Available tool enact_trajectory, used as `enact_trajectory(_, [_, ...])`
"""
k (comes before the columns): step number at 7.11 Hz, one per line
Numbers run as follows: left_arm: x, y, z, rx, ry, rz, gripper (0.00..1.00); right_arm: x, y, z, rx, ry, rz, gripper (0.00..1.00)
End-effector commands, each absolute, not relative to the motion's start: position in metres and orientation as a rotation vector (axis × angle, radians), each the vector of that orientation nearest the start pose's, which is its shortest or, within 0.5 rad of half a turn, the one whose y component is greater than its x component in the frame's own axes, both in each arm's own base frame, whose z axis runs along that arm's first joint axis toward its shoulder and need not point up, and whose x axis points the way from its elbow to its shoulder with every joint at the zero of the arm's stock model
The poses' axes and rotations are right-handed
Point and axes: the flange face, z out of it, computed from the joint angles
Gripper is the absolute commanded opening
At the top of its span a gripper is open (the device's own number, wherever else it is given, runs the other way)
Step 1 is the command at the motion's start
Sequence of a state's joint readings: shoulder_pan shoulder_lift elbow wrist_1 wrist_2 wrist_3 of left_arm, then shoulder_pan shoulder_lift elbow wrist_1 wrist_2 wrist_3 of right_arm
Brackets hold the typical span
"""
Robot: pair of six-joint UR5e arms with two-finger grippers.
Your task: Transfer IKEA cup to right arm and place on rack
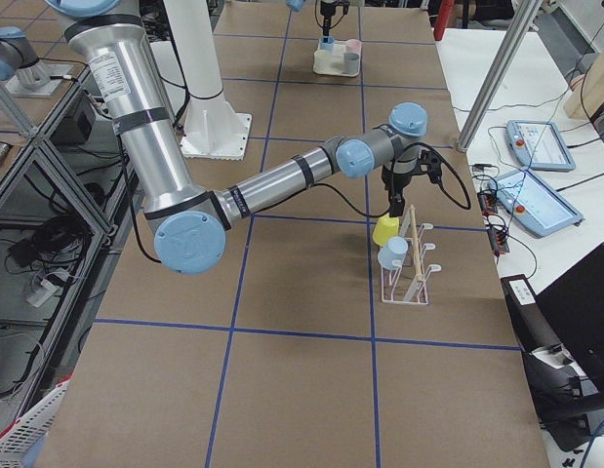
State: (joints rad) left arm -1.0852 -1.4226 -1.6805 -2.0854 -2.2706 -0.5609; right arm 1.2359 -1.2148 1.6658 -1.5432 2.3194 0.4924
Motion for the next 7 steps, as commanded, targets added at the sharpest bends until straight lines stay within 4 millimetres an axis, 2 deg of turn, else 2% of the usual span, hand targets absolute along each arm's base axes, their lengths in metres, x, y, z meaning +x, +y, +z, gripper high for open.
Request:
enact_trajectory(1, [0.152, -0.436, 0.612, 0.058, 0.839, 0.104, 0.0, -0.143, -0.611, 0.406, 0.128, -0.856, -0.033, 0.99])
enact_trajectory(2, [0.15, -0.431, 0.591, 0.052, 0.912, 0.126, 0.0, -0.144, -0.61, 0.399, 0.137, -0.86, -0.039, 0.99])
enact_trajectory(4, [0.086, -0.443, 0.559, 0.139, 0.943, 0.02, 0.0, -0.148, -0.608, 0.388, 0.138, -0.87, -0.019, 0.99])
enact_trajectory(5, [0.068, -0.442, 0.53, 0.137, 0.967, -0.013, 0.0, -0.153, -0.603, 0.376, 0.14, -0.885, 0.002, 0.99])
enact_trajectory(6, [0.06, -0.442, 0.5, 0.14, 0.966, -0.034, 0.0, -0.159, -0.595, 0.36, 0.135, -0.906, 0.043, 0.99])
enact_trajectory(7, [0.062, -0.448, 0.474, 0.149, 0.981, -0.053, 0.0, -0.177, -0.578, 0.333, 0.127, -0.941, 0.062, 0.99])
